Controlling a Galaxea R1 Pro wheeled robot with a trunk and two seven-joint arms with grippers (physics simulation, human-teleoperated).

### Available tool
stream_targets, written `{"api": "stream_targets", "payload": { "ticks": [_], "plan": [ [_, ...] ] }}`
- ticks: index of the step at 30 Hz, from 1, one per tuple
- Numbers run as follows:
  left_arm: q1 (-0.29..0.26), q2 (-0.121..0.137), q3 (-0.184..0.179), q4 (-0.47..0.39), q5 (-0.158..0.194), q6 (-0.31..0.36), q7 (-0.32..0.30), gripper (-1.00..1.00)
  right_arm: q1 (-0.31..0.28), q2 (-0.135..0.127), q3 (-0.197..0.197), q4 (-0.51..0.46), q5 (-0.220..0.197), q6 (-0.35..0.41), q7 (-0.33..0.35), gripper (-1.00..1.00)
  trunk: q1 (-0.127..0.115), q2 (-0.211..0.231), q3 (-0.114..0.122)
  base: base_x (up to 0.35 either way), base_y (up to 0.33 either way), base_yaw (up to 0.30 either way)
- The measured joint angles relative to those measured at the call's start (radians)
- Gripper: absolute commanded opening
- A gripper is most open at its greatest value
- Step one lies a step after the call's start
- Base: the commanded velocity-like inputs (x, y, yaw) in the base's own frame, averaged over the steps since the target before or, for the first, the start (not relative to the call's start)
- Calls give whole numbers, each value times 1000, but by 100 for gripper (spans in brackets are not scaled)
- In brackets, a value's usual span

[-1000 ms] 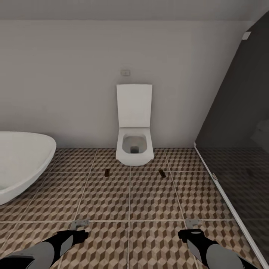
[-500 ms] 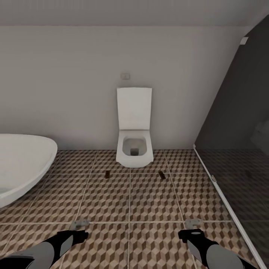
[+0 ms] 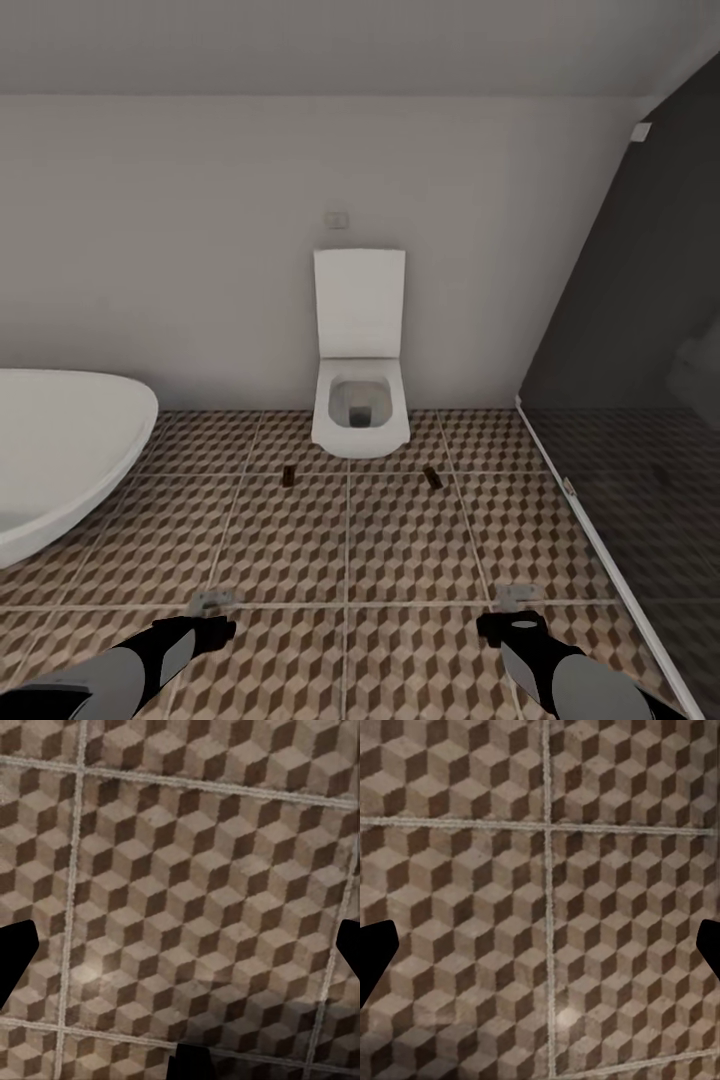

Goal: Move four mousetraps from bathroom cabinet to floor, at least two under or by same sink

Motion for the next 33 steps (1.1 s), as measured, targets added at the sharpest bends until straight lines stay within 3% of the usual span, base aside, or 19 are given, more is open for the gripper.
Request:
{"api": "stream_targets", "payload": {
  "ticks": [20,33],
  "plan": [
    [5,-2,0,0,0,-6,0,100,7,0,0,2,0,-4,3,100,-77,140,94,0,0,0],
    [65,-9,0,0,0,-8,0,100,94,0,0,2,1,-4,2,100,-127,231,155,0,0,0]
  ]
}}
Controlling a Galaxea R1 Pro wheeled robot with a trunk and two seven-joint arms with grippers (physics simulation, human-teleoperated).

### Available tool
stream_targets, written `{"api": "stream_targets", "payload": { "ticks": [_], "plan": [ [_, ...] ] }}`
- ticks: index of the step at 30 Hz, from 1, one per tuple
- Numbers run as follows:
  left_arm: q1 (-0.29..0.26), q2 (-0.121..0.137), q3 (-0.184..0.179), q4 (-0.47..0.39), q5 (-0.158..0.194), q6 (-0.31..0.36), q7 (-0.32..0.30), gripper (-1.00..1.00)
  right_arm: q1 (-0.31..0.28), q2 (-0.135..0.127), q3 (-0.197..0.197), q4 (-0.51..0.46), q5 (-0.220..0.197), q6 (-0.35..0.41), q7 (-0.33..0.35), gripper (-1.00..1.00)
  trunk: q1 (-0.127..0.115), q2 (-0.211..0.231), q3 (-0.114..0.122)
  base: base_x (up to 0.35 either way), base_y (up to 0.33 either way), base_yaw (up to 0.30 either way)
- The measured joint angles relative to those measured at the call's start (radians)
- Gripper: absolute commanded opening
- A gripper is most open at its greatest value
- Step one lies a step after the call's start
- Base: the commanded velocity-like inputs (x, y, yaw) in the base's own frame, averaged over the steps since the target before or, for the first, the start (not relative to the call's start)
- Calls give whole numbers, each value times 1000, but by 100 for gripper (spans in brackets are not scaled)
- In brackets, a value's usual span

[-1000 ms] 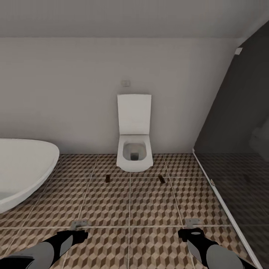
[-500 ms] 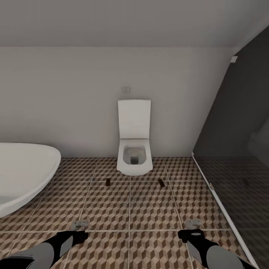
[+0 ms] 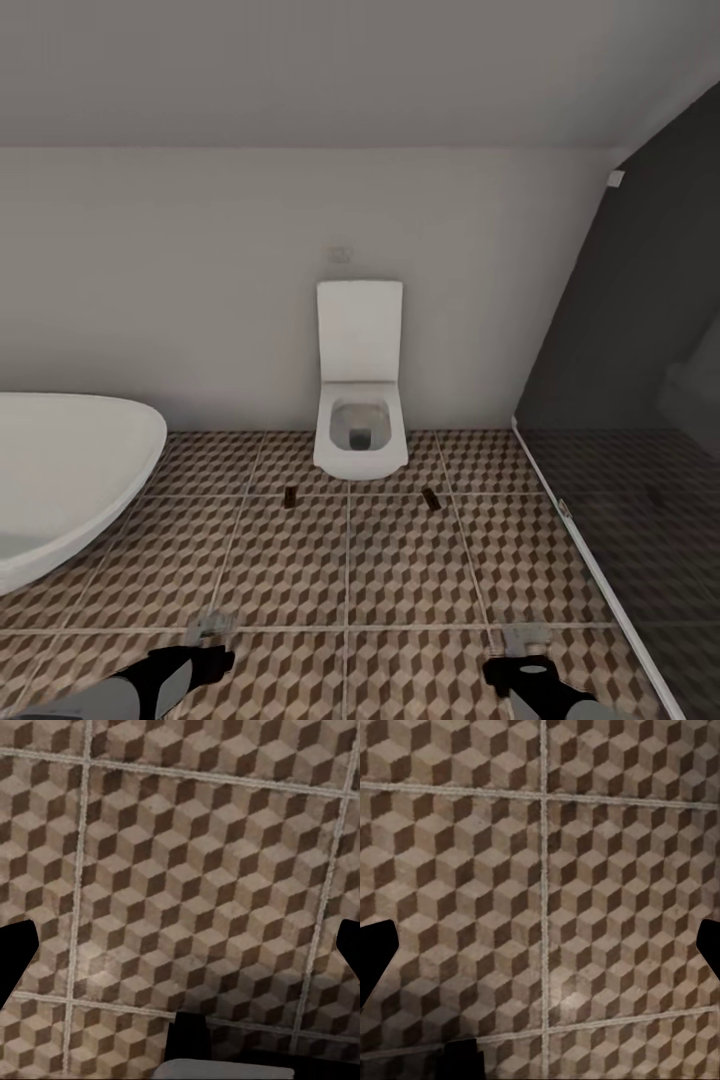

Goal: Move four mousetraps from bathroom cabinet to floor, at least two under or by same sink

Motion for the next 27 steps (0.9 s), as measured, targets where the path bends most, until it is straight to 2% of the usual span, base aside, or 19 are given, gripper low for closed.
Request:
{"api": "stream_targets", "payload": {
  "ticks": [5,21,27],
  "plan": [
    [24,-1,0,0,0,-1,0,100,28,0,0,0,1,-1,2,100,-19,35,24,0,0,0],
    [117,-19,0,-1,0,-5,-1,100,120,0,0,9,5,-2,9,100,-19,35,49,0,0,0],
    [135,-25,1,0,1,-5,-1,100,146,0,0,18,5,-2,9,100,-19,35,58,0,0,0]
  ]
}}
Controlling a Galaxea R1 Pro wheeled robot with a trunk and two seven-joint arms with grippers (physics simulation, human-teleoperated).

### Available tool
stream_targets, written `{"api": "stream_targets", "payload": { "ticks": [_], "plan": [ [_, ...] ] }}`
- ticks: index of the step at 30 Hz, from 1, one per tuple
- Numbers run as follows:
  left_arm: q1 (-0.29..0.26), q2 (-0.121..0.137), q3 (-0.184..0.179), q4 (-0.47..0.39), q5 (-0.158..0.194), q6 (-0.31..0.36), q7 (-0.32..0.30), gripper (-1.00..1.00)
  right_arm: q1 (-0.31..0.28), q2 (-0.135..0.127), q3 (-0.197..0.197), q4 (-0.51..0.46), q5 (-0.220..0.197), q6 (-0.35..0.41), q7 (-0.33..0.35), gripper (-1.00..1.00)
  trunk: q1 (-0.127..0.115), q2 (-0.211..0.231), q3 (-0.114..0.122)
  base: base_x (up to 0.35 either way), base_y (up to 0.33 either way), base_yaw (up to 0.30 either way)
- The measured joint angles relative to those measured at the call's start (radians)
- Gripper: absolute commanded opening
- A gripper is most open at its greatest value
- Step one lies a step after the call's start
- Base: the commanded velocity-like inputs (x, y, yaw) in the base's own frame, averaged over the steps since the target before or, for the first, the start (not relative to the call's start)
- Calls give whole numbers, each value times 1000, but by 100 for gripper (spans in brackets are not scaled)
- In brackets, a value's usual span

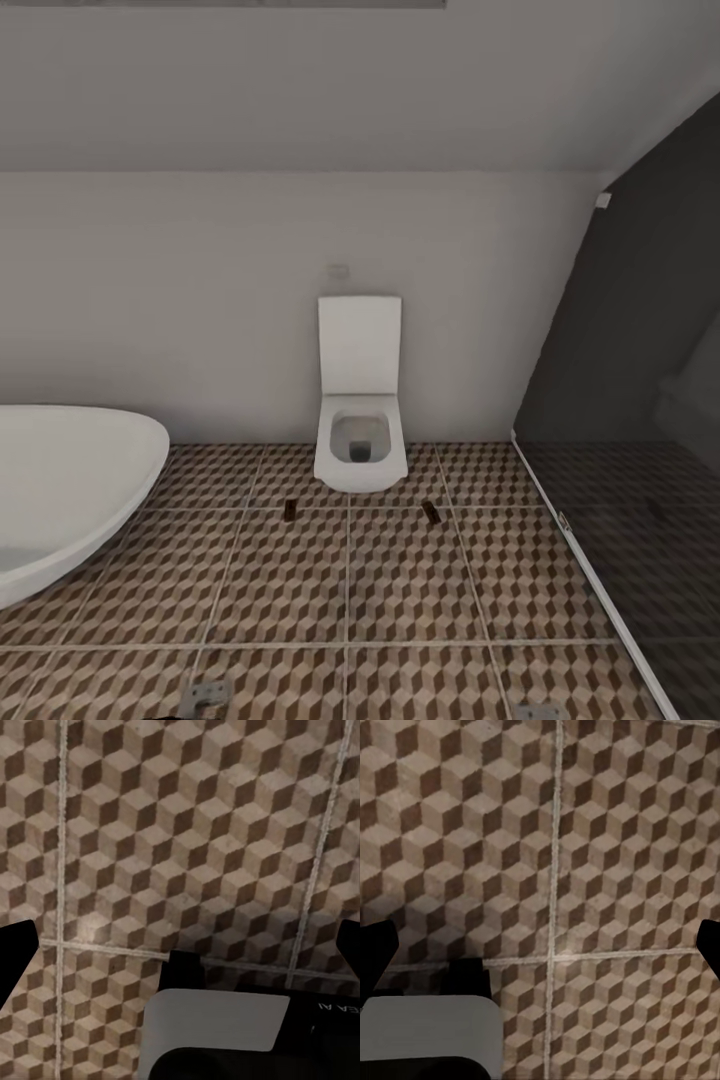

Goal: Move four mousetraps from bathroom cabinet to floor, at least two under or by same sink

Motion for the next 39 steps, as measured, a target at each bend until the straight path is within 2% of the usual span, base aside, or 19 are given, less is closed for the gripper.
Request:
{"api": "stream_targets", "payload": {
  "ticks": [18,26,39],
  "plan": [
    [39,-5,0,0,0,-9,0,100,15,-1,0,16,-1,-5,1,100,0,0,10,0,0,0],
    [68,-5,1,0,1,-50,1,100,24,0,0,24,0,-22,1,100,0,0,21,0,0,0],
    [96,-5,1,0,1,-61,1,100,40,0,0,26,0,-43,1,100,0,0,41,0,0,0]
  ]
}}
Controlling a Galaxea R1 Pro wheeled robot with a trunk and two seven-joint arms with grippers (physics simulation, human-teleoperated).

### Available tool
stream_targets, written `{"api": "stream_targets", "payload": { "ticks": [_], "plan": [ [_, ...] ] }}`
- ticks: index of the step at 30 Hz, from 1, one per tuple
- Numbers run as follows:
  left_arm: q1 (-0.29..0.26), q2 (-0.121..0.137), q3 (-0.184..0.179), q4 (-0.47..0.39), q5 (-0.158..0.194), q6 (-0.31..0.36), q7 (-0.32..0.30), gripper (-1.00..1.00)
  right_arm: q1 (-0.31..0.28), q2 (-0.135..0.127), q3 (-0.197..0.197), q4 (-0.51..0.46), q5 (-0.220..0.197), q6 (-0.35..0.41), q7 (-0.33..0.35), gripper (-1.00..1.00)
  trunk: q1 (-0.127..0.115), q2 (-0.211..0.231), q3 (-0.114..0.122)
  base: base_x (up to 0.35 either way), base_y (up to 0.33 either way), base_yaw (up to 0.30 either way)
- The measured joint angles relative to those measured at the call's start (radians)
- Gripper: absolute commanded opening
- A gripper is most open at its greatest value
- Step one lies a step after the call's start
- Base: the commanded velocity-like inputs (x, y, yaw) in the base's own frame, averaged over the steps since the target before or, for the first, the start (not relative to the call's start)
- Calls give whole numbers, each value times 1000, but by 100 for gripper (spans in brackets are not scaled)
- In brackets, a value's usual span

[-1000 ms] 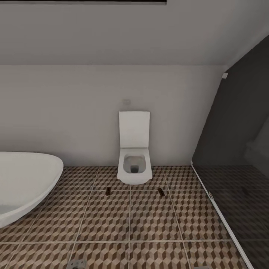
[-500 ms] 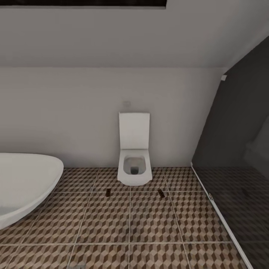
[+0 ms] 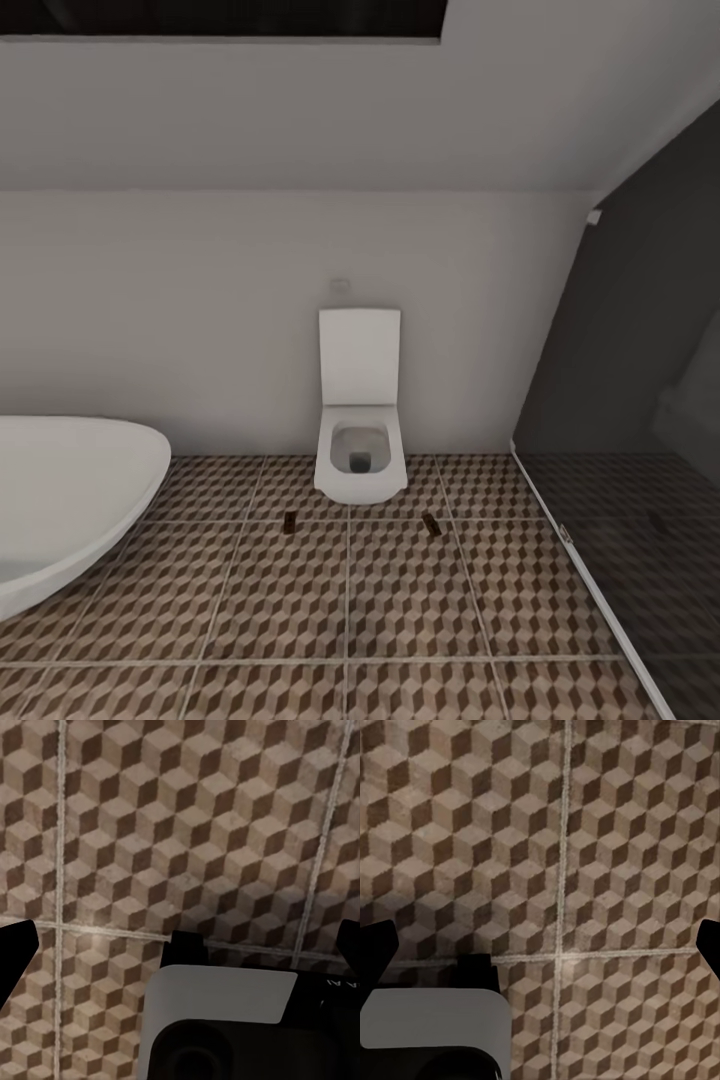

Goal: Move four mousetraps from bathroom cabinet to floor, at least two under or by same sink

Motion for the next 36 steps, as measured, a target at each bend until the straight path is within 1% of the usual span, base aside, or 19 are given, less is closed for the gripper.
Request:
{"api": "stream_targets", "payload": {
  "ticks": [11,23,36],
  "plan": [
    [21,0,0,0,0,-2,-1,100,36,1,0,0,1,-3,0,100,0,0,17,0,0,0],
    [41,0,0,0,-1,-12,-3,100,111,13,1,1,3,-8,2,100,0,0,36,0,0,0],
    [47,1,1,0,0,-17,-4,100,127,16,2,1,3,-11,6,100,0,0,56,0,0,0]
  ]
}}
